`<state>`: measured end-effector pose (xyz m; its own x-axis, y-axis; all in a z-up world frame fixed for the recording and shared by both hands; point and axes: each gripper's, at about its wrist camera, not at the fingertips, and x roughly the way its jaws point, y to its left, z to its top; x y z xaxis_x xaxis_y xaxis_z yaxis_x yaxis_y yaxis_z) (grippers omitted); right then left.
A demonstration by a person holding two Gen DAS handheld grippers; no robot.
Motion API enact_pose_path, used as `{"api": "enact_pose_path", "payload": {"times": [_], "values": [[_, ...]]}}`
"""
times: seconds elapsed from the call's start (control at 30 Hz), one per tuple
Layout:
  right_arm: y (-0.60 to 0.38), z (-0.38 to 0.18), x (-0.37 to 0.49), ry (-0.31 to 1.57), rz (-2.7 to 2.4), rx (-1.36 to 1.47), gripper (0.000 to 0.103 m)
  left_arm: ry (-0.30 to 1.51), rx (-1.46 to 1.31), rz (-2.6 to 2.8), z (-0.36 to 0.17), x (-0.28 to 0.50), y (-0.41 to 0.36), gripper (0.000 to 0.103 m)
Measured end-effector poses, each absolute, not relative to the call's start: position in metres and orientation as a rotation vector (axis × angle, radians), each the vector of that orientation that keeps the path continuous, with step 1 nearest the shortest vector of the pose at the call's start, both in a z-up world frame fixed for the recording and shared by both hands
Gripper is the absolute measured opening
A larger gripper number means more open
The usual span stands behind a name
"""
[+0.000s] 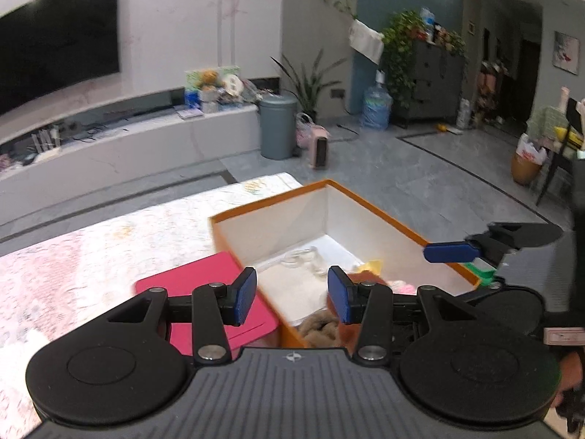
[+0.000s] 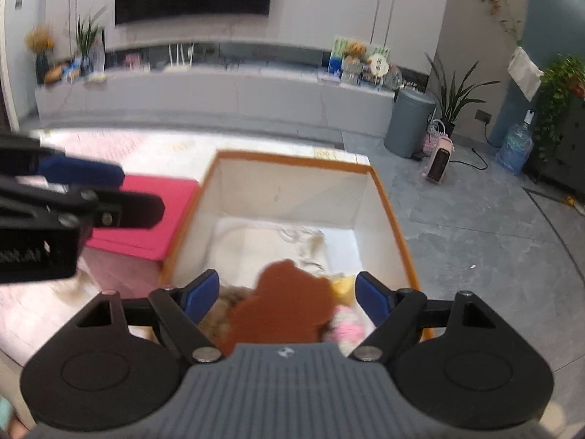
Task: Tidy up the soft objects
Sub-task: 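Withdraw both tools from the box back over the bed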
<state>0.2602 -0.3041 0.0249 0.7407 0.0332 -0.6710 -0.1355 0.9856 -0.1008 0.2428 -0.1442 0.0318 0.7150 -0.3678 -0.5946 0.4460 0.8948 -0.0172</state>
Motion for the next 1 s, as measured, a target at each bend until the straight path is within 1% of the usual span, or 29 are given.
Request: {"api": "enact_pose_path", "payload": {"times": [0.2,0.37,0.6,0.83,1.0], "values": [[-0.279,0.026,0.220,0.605,0.097,-0.036,0.082,0.593,0.080,-0.384,0.030,0.221,-0.115,0.052],[-0.255,0.024,0.192,0.513,0.083,-0.022,0.082,0.532,0.064,-0.318,0.025,0.199,-0.090,0.052],[-0.224,0.011,0.157,0.421,0.065,0.003,0.082,0.509,0.020,-0.243,0.008,0.173,-0.051,0.052],[-0.194,-0.009,0.138,0.391,0.076,0.059,0.082,0.529,0.002,-0.154,-0.013,0.167,-0.015,0.052],[-0.169,-0.022,0.138,0.396,0.119,0.032,0.082,0.559,-0.036,-0.120,-0.023,0.168,0.007,0.052]]}}
